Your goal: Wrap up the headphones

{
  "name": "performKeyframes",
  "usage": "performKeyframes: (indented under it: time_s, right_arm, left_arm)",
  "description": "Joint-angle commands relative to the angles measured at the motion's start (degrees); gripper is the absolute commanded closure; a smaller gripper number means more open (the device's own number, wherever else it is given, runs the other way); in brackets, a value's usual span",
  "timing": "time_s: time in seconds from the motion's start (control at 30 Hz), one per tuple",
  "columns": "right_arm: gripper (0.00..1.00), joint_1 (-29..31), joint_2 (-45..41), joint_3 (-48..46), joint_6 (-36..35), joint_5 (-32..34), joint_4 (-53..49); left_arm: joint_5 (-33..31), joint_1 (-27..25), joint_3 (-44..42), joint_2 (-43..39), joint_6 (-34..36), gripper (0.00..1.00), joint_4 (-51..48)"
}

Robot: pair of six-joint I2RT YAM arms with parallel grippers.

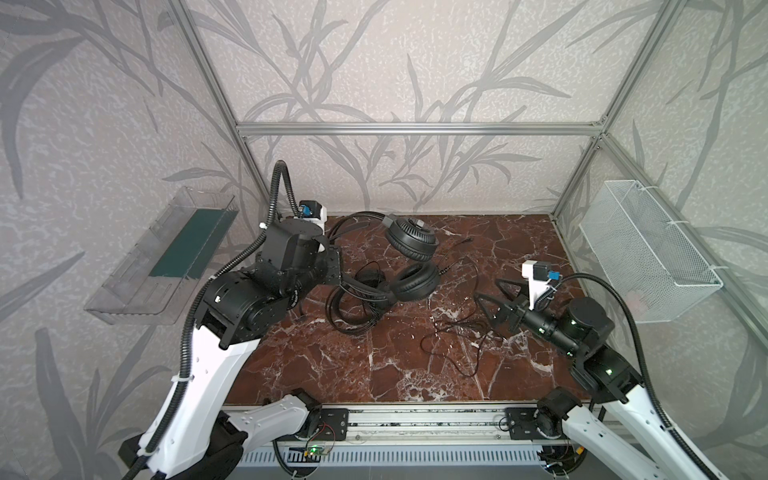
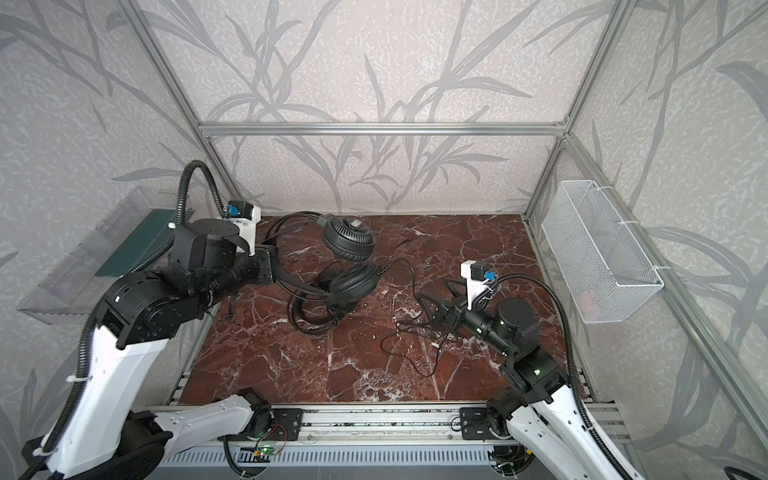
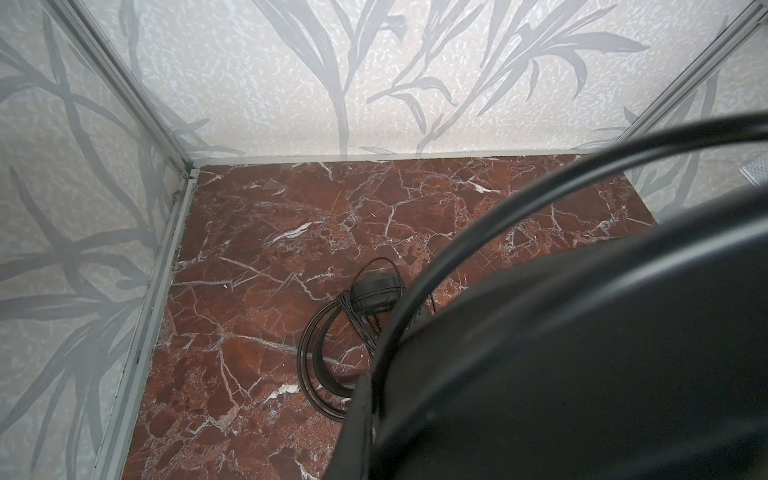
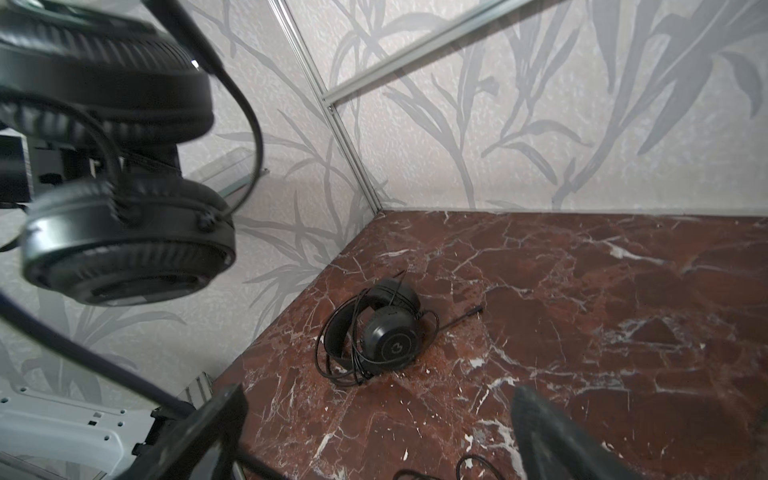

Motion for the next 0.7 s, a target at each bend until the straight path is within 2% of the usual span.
performKeyframes:
  time_s: [0.0, 0.07, 0.2, 0.3, 0.43, 0.67]
  right_arm:
    - [0.01, -0.11, 1.4, -1.64, 0.39, 0.89, 5.4]
    - [0.01, -0.11, 3.22, -3.77, 1.53, 1.96, 6.84]
    - [0.02, -0.15, 8.77, -7.85, 6.6, -2.1, 14.16]
    - [0.02, 0.59, 13.55, -7.49, 7.46, -3.17, 12.8]
    - [0.03, 2.99, 18.58, -9.91, 6.61, -3.98, 16.59]
    - [0.01, 3.97, 18.55, -14.02, 5.74, -1.63, 18.46]
  left_arm:
    - [-0.95, 0.58, 3.0, 0.36, -4.16, 1.0, 1.6]
    - [-1.69, 1.37, 4.07, 0.47, -5.05, 1.0, 0.84]
    - [-0.12, 2.98, 4.59, 0.57, -6.77, 1.0, 0.44]
    - [0.43, 4.01, 5.36, 0.79, -7.66, 1.0, 0.12]
    - [1.03, 5.47, 6.9, 0.88, -8.04, 1.0, -0.06]
    - [0.46, 8.75, 12.68, 1.85, -6.01, 1.0, -1.97]
